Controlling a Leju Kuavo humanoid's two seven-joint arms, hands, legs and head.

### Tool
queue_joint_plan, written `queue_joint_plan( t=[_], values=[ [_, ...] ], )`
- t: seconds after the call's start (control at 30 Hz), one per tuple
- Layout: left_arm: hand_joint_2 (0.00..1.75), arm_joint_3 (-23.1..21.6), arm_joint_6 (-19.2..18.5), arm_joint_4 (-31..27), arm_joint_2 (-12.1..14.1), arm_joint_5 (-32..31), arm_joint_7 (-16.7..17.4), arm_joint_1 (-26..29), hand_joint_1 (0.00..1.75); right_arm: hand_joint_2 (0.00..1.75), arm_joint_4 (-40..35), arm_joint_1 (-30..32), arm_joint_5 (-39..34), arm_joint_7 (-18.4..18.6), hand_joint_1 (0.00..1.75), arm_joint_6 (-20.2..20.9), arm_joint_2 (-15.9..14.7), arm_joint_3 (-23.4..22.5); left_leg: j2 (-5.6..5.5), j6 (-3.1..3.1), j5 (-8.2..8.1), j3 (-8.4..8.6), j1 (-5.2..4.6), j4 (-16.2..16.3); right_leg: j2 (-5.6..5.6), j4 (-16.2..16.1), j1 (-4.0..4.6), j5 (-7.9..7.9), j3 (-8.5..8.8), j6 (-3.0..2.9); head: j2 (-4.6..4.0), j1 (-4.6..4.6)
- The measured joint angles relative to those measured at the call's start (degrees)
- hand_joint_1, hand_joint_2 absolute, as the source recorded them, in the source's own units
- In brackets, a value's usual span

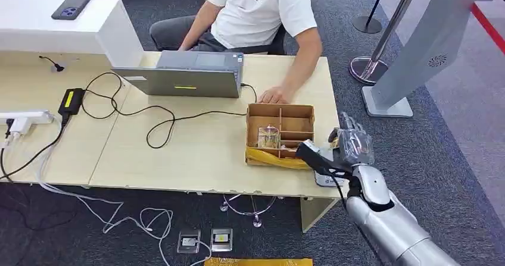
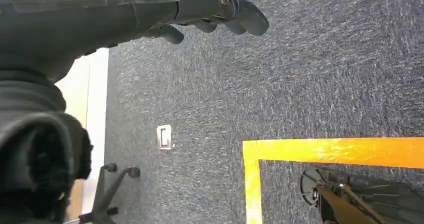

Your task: Pass the card to the sensor for recognition and then transmit it.

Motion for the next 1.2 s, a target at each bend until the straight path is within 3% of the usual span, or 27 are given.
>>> queue_joint_plan(
  t=[0.27, 0.5, 0.9, 1.2],
  values=[
    [0.0, 0.0, 0.66, 0.0, 0.0, -0.55, -0.53, 0.0, 0.0, 1.75, -3.49, -9.8, 3.45, 1.53, 1.75, 1.81, -0.89, -0.07, 0.07, 0.0, 0.0, -0.01, 0.0, 0.0, 0.08, 0.0, 0.0, 0.02, -0.03, 0.0, 0.0, -0.02],
    [0.0, -0.37, 0.11, 0.0, 0.02, -2.27, -0.87, -0.08, 0.0, 1.75, -6.1, -18.86, 5.79, 1.49, 1.75, 8.72, -0.5, 1.01, 0.06, 0.0, 0.01, -0.03, 0.01, 0.0, 0.07, 0.01, 0.0, 0.03, -0.02, 0.0, 0.0, 0.0],
    [0.0, -1.71, -0.81, 0.0, 0.15, -4.28, -0.76, -1.26, 0.0, 1.75, 0.64, -23.98, 3.32, -1.66, 1.75, 10.38, 5.82, 6.62, 0.0, 0.0, 0.02, -0.07, 0.02, 0.0, 0.0, 0.02, 0.01, 0.03, -0.03, 0.0, 0.0, 0.0],
    [0.0, -2.67, -1.12, 0.0, 0.28, -4.79, -0.48, -1.31, 0.0, 1.75, 4.55, -25.18, 3.17, -1.79, 1.75, 10.29, 7.43, 9.4, 0.01, 0.0, 0.01, -0.07, 0.01, 0.0, 0.02, 0.01, 0.01, 0.02, -0.04, 0.0, 0.0, 0.0]
  ],
)
